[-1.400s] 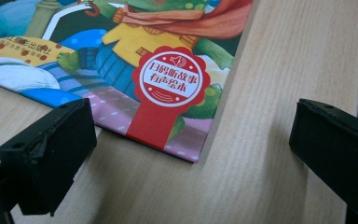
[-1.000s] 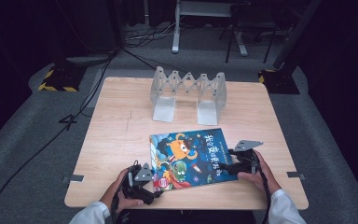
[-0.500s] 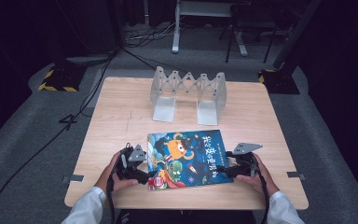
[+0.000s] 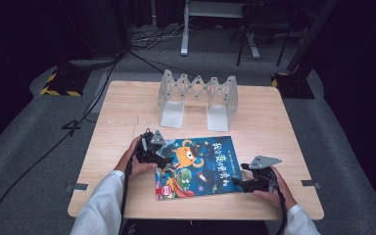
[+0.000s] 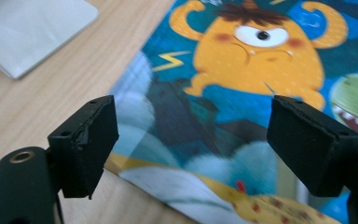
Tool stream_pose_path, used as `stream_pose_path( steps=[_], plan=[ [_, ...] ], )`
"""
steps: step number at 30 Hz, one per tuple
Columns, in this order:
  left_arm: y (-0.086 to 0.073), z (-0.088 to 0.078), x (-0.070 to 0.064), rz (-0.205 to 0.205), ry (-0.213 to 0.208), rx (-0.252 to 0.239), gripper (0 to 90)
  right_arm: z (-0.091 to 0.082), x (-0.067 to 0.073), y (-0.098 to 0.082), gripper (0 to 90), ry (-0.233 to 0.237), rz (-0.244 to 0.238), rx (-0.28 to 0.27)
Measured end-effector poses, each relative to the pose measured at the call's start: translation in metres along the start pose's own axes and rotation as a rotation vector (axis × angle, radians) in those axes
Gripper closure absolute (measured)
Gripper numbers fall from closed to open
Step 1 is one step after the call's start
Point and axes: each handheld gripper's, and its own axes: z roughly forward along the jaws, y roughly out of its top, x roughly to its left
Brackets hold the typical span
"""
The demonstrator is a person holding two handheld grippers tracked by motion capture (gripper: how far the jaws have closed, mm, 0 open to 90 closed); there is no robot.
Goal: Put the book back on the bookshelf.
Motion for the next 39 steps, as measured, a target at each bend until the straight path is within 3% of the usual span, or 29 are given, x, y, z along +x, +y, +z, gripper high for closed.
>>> stream_pose_path(
  steps=[2,4,5,11,22,30,39],
  plan=[
    [0.001,0.005,0.002,0.016,-0.004,0.026,16.8,-0.004,0.001,-0.005,28.0,-0.001,0.004,-0.002],
    [0.0,0.009,0.005,-0.007,-0.022,0.021,15.7,-0.007,0.002,-0.008,28.0,0.002,0.009,-0.004],
    [0.0,0.011,0.01,-0.042,-0.041,0.023,15.9,-0.01,0.005,-0.01,27.6,0.013,-0.003,0.0],
    [-0.002,0.018,0.022,-0.091,-0.08,0.003,13.2,-0.011,0.01,-0.012,26.8,0.038,-0.007,-0.001],
    [-0.002,0.018,0.021,-0.072,-0.107,0.007,12.4,-0.006,0.011,-0.01,23.4,0.072,-0.003,-0.005],
    [-0.007,0.008,0.016,-0.022,-0.158,0.047,12.3,-0.008,0.002,-0.012,24.8,0.038,0.023,-0.006],
    [-0.017,-0.002,0.007,-0.003,-0.167,0.048,12.3,-0.011,-0.002,-0.013,27.3,0.018,0.028,-0.004]
  ],
)
